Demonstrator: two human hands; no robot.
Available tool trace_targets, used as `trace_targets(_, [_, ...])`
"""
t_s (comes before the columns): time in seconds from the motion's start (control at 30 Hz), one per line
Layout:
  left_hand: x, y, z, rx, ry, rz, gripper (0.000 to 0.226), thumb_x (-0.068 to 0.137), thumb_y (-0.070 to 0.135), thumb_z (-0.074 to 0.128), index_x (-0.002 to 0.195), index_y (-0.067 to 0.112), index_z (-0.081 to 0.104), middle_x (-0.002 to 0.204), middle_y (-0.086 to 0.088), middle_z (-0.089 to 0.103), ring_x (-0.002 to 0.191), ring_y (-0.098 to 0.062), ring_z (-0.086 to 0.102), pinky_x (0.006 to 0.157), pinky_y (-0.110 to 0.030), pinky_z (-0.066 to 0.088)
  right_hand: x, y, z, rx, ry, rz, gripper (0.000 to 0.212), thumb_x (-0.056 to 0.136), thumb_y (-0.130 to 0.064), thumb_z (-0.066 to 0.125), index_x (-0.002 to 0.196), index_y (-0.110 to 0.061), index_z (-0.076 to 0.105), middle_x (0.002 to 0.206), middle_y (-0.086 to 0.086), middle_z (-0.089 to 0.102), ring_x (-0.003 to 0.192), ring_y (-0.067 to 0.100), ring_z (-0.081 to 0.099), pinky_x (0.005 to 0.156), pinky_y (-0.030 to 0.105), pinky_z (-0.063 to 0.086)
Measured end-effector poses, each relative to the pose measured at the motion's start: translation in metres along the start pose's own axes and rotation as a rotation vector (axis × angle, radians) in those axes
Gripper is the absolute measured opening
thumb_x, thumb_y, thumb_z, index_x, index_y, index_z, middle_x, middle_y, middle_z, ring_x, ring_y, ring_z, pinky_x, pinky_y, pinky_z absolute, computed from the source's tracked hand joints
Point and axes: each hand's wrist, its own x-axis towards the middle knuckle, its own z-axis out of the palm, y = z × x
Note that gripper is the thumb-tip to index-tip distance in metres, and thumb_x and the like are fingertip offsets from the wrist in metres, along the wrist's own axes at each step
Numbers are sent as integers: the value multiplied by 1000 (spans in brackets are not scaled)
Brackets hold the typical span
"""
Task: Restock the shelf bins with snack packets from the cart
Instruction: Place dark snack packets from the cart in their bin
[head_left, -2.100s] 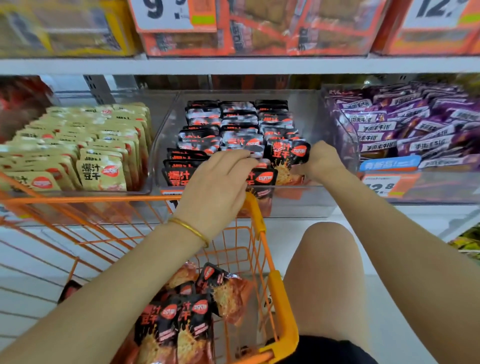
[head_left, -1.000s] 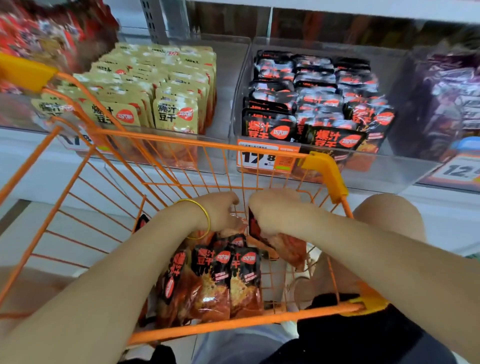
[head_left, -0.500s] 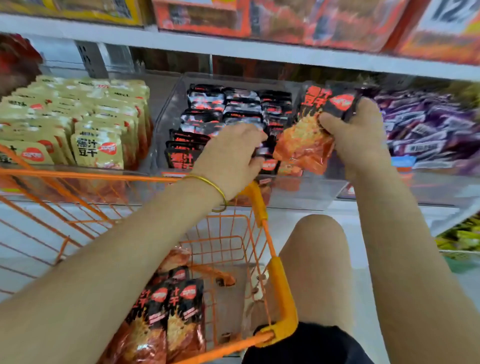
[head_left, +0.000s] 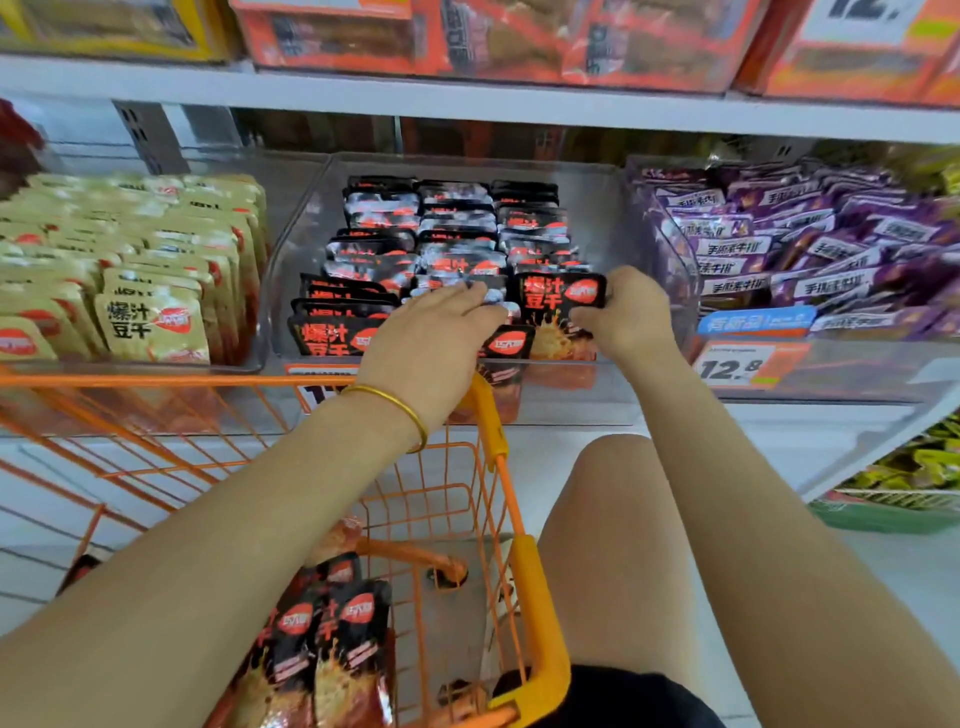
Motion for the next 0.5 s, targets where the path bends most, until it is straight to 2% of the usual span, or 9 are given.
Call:
trace_targets(0.07, [1, 1, -1, 1, -17, -12, 62, 93, -6, 37, 145, 25, 28, 156, -3, 18, 143, -22, 16, 116, -38, 16, 3, -2, 0, -66, -15, 19, 22, 84, -12, 69, 72, -8, 50, 88, 12, 63, 95, 29, 61, 61, 25, 31])
trace_targets(0.13, [0, 3, -2, 0, -19, -16, 64, 92, -7, 36, 146, 25, 27, 156, -3, 17, 143, -22, 15, 117, -37, 15, 8, -5, -1, -112, -57, 43, 28, 84, -14, 69, 68, -8, 48, 86, 15, 64, 86, 30, 62, 60, 26, 35])
trace_targets(0.2, [1, 3, -2, 0, -20, -14, 64, 92, -7, 37, 146, 25, 26, 156, -3, 17, 143, -21, 15, 117, -36, 14, 12, -4, -1, -76, -79, 87, 35, 84, -13, 69, 61, -4, 44, 66, 9, 54, 59, 21, 52, 44, 16, 34])
trace_targets(0.23, [1, 1, -1, 2, -24, -12, 64, 92, -7, 37, 146, 25, 26, 156, -3, 17, 143, -21, 15, 117, -35, 14, 11, -5, -1, -72, -86, 105, 39, 84, -12, 69, 58, -6, 40, 60, 5, 45, 53, 18, 45, 36, 11, 30])
trace_targets(0.3, [2, -1, -1, 1, -17, 2, 61, 93, -5, 38, 146, 23, 26, 155, -4, 19, 143, -21, 17, 117, -33, 13, 11, -4, 0, -37, -80, 147, 27, 82, -11, 71, 71, -2, 48, 66, 8, 49, 64, 24, 50, 33, 9, 28])
trace_targets(0.33, [2, -2, -1, -5, 2, 15, 58, 94, -3, 39, 146, 21, 28, 154, -5, 22, 142, -21, 20, 117, -32, 14, 12, -2, 1, -9, -54, 151, 27, 80, -11, 73, 89, 3, 52, 80, 13, 56, 78, 27, 56, 42, 9, 32])
trace_targets(0.4, [-2, -3, -6, -29, 74, 58, 50, 92, -2, 44, 140, 13, 40, 148, -11, 36, 137, -28, 31, 114, -37, 21, 9, -5, 1, 20, -12, 153, 56, 78, -11, 76, 118, 5, 40, 115, 21, 55, 105, 33, 56, 69, 24, 42])
trace_targets(0.43, [-6, -4, -8, -44, 143, 91, 45, 89, -2, 46, 133, 8, 49, 140, -15, 45, 131, -33, 41, 110, -42, 30, 6, -7, 0, 19, 12, 149, 62, 78, -11, 76, 122, 4, 35, 124, 22, 50, 112, 35, 53, 78, 33, 42])
trace_targets(0.5, [-18, -8, -12, -56, 283, 154, 38, 83, 2, 46, 118, 3, 62, 124, -18, 59, 112, -39, 56, 98, -44, 44, 0, -9, -1, -42, 63, 101, 64, 78, -12, 76, 122, 3, 33, 129, 24, 44, 115, 39, 50, 85, 39, 42])
